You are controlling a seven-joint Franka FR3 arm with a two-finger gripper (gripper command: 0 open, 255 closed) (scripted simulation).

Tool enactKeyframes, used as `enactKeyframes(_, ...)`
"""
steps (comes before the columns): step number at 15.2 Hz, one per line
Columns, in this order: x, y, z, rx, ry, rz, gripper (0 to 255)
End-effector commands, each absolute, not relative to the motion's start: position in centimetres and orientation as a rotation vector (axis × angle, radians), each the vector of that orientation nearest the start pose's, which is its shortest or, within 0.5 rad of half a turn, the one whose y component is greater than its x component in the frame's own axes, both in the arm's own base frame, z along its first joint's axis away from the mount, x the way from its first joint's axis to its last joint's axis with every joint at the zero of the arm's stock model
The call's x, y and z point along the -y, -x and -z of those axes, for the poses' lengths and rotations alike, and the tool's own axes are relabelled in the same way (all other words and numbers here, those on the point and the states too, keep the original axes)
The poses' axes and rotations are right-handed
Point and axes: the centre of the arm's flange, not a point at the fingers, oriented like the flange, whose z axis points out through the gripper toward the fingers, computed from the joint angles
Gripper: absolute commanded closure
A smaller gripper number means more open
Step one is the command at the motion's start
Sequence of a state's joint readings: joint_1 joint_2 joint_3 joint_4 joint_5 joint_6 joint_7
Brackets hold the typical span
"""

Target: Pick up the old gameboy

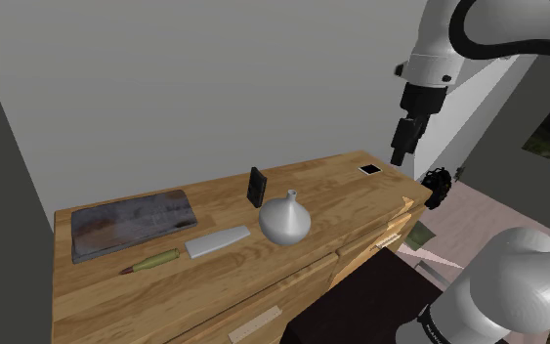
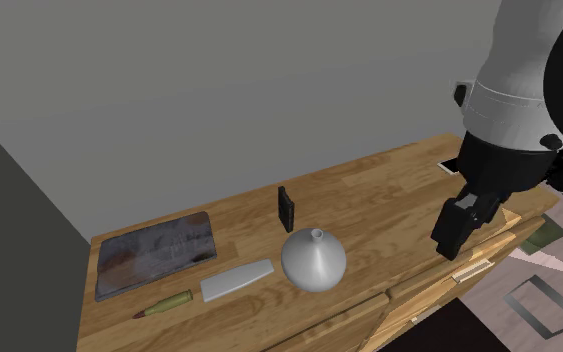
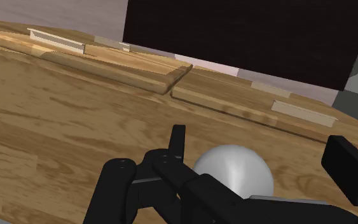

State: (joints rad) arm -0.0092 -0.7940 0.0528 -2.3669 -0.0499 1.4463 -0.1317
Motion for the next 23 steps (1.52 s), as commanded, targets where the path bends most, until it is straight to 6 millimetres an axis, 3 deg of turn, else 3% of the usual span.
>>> enactKeyframes(1, -1.1, -29.0, -57.8, 0.247, 3.206, -0.212, 0)
enactKeyframes(23, -4.1, -50.5, -40.3, 0.155, 3.169, -0.072, 0)
